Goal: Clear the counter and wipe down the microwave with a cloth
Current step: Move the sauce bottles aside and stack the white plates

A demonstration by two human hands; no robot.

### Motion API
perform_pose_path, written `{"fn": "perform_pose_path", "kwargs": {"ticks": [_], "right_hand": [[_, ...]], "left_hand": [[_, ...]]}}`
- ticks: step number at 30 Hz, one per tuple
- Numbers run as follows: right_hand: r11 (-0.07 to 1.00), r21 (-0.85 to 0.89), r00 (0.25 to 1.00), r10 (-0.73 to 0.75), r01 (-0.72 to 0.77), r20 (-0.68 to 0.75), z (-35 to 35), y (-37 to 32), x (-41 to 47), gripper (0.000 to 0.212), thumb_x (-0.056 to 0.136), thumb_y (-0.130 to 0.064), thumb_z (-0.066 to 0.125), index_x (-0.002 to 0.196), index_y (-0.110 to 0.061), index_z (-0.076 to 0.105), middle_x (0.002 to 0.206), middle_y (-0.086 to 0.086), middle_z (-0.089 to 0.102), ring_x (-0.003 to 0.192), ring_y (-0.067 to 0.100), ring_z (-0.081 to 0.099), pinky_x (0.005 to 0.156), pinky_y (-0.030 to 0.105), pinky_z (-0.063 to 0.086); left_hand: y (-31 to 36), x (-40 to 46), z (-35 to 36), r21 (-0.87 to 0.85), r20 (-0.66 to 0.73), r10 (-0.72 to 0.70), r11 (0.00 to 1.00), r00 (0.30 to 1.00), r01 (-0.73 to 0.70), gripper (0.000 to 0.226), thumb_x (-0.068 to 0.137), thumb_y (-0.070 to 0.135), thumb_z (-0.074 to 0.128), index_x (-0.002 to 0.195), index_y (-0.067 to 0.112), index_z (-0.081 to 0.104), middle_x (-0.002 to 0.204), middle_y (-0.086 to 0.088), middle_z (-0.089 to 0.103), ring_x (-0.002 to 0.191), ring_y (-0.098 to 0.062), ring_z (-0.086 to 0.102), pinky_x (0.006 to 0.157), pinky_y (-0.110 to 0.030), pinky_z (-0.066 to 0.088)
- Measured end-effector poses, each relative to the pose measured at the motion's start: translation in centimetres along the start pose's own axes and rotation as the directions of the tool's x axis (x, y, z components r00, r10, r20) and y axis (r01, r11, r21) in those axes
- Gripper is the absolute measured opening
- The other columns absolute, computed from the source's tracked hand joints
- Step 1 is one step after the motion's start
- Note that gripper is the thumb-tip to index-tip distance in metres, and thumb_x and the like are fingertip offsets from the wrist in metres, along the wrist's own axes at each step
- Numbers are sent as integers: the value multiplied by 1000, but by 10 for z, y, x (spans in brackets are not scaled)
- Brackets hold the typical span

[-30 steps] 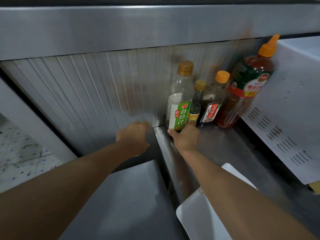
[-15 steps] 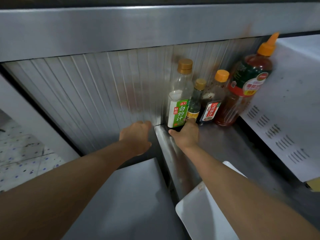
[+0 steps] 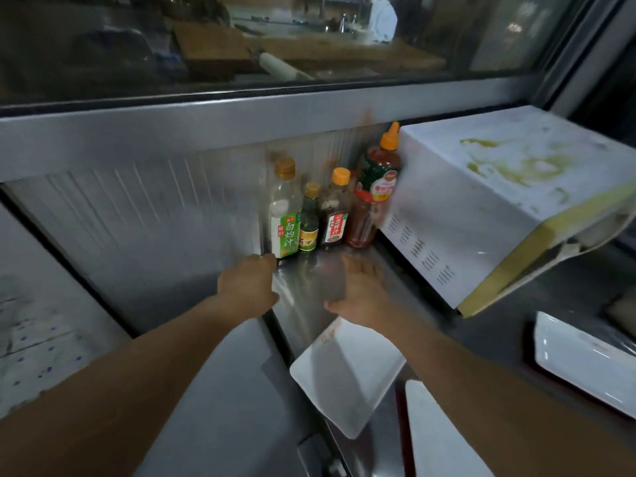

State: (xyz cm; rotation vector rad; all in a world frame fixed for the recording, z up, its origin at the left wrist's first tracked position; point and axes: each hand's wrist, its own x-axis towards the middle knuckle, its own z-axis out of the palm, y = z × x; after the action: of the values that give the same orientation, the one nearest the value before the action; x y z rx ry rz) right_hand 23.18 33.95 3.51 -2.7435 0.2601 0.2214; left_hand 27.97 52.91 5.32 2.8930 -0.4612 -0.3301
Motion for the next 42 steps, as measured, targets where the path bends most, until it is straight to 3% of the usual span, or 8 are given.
{"fn": "perform_pose_path", "kwargs": {"ticks": [5, 8, 16, 25, 32, 42], "right_hand": [[997, -45, 997, 62, -63, -36, -34, 20, -51, 92, 83, -45, 64, 149, -13, 9, 155, 11, 14, 144, 32, 10, 116, 41, 11], [991, 10, 989, 134, -133, -60, -50, 30, -78, 87, 80, -42, 67, 146, -15, 18, 148, 10, 23, 137, 32, 18, 110, 40, 24], [985, 117, 988, 135, -126, -72, -68, 63, -118, 80, 78, -35, 69, 142, -15, 25, 144, 8, 26, 134, 30, 20, 109, 42, 30], [989, 144, 998, -33, 26, 49, -73, 118, -114, 77, 80, -33, 66, 142, -16, 24, 144, 9, 27, 133, 29, 22, 108, 42, 32], [978, 116, 970, -188, 171, 155, -70, 158, -108, 89, 82, -37, 66, 150, -19, 12, 155, 6, 16, 142, 29, 14, 115, 42, 23], [969, 142, 949, -229, 201, 217, -49, 165, -87, 85, 79, -36, 69, 146, -16, 22, 150, 6, 27, 138, 29, 19, 108, 38, 28]], "left_hand": [[27, -27, -8, -15, -23, 75, 997, 997, -75, 43, 82, 29, 64, 119, 16, 48, 118, -6, 55, 108, -25, 54, 84, -41, 50], [42, -39, -9, -13, -14, 107, 994, 994, -107, 47, 83, 30, 63, 124, 17, 47, 126, -3, 52, 115, -23, 51, 88, -41, 48], [72, -68, -2, -12, 9, 65, 998, 998, -65, 49, 84, 34, 61, 128, 20, 42, 129, 0, 50, 118, -21, 49, 88, -38, 48], [120, -102, 23, -68, -40, -179, 982, 983, 176, 58, 82, 35, 65, 134, 26, 40, 128, 0, 54, 115, -20, 53, 91, -37, 48], [152, -145, 53, -62, -56, -413, 910, 909, 409, 53, 80, 33, 67, 127, 20, 45, 125, -4, 56, 113, -23, 53, 90, -37, 48], [156, -168, 97, -185, -16, -613, 778, 790, 600, 61, 79, 38, 69, 130, 20, 41, 125, -5, 58, 114, -25, 54, 89, -38, 49]]}}
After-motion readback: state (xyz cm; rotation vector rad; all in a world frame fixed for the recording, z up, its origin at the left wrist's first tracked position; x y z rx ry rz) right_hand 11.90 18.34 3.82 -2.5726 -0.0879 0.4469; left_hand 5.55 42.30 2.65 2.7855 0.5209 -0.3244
